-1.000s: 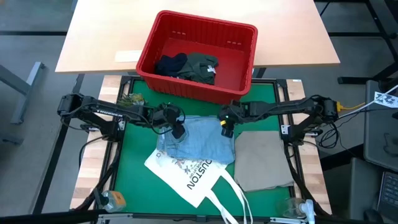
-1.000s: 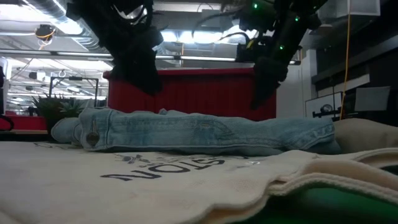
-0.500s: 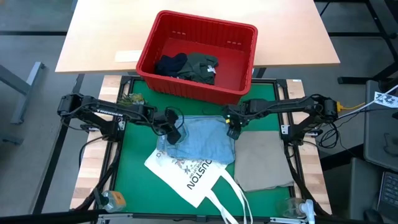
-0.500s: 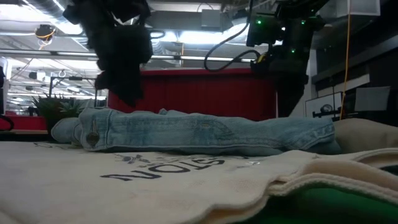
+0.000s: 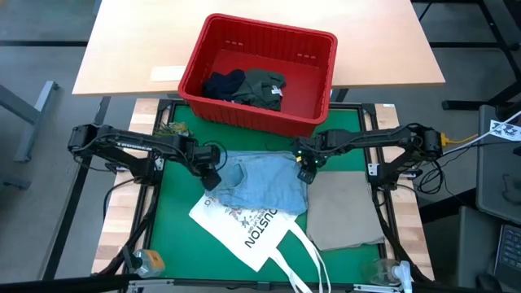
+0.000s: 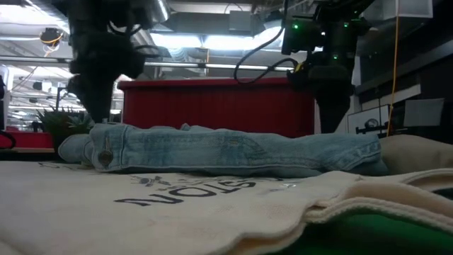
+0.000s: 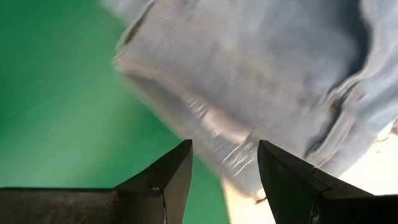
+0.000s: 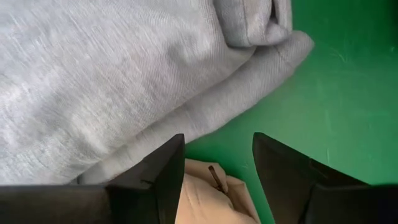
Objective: Fold Laundry from Bin
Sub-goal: Fold the light blue pants
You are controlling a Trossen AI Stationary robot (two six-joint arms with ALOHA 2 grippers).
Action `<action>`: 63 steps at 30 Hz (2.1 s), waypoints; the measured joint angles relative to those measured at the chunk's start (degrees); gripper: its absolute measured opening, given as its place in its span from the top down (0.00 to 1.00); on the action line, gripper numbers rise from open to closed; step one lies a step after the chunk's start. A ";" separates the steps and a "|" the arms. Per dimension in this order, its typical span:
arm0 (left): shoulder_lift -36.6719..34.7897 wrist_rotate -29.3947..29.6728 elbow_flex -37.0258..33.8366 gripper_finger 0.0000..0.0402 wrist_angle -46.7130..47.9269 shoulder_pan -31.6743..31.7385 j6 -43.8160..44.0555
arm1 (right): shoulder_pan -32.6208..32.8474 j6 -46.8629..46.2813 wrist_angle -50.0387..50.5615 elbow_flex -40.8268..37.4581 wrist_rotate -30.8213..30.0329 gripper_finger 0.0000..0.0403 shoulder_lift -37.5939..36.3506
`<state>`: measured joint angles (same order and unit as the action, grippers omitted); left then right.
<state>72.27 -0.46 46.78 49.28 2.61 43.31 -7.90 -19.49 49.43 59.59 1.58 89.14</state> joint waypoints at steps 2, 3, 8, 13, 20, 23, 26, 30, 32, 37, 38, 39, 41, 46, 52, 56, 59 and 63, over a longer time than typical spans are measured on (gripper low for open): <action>-1.03 0.12 -0.02 0.56 2.86 0.00 0.16 | 0.02 -0.06 0.05 -0.48 0.00 0.53 -0.04; -1.35 0.12 -0.40 0.56 3.21 0.00 0.62 | 0.02 -0.28 0.04 -0.92 0.00 0.53 -0.04; -1.81 -0.37 -5.36 0.56 -0.30 0.00 6.60 | 0.02 -1.87 -0.92 -4.36 -0.02 0.53 -0.04; -1.81 -0.53 -9.15 0.56 -8.96 0.00 8.86 | 0.00 -3.05 -1.72 -6.24 1.46 0.53 -0.04; -1.83 -0.45 -10.31 0.56 -18.79 0.00 6.46 | 0.00 -2.91 -6.78 -6.27 4.74 0.53 -0.04; -1.83 -0.30 -10.31 0.56 -20.20 0.00 6.04 | 0.01 -2.63 -11.63 -6.25 7.06 0.53 -0.04; -1.83 -0.15 -10.31 0.56 -20.53 -0.01 6.02 | 0.00 -2.57 -16.53 -6.25 6.00 0.53 -0.04; -1.83 -0.14 -10.31 0.56 -20.50 -0.02 6.01 | -0.11 -3.35 -19.03 -6.25 2.13 0.53 -0.04; -1.83 -0.14 -10.31 0.56 -20.50 -0.02 6.01 | -0.13 -5.91 -18.39 -6.25 1.36 0.53 -0.04; -1.83 -0.14 -10.31 0.56 -20.50 0.00 6.01 | -0.02 -10.11 -18.62 -6.77 2.68 0.53 -0.04; -1.81 -0.14 -10.31 0.56 -20.48 -0.02 6.01 | -0.02 -10.86 -19.19 -7.35 3.16 0.53 -0.04; -1.83 -0.14 -10.31 0.56 -20.48 -0.02 6.01 | -0.02 -11.87 -19.48 -8.03 3.71 0.53 -0.04; -1.81 -0.14 -10.31 0.56 -20.48 -0.04 6.01 | -0.02 -13.11 -20.07 -9.33 4.28 0.53 -0.02; -1.81 -0.12 -10.31 0.56 -20.46 -0.04 6.01 | -0.02 -14.55 -24.63 -11.50 4.48 0.53 -0.02; -1.81 0.11 -10.31 0.56 -20.46 -1.07 6.00 | -0.02 -15.21 -29.04 -13.43 4.52 0.53 -0.02; -1.81 1.19 -10.31 0.56 -20.46 -1.88 6.00 | 0.00 -15.12 -31.68 -13.46 4.51 0.59 -0.02; -1.81 2.16 -10.31 0.56 -20.46 -2.33 5.99 | 0.00 -14.91 -33.09 -13.46 3.94 0.72 -0.02; -1.81 4.08 -10.31 0.56 -20.53 -2.47 5.99 | 0.00 -14.77 -33.11 -13.46 2.03 0.95 -0.02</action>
<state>70.46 3.62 36.47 28.75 0.14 49.30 -7.90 -34.26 16.32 46.13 3.61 89.12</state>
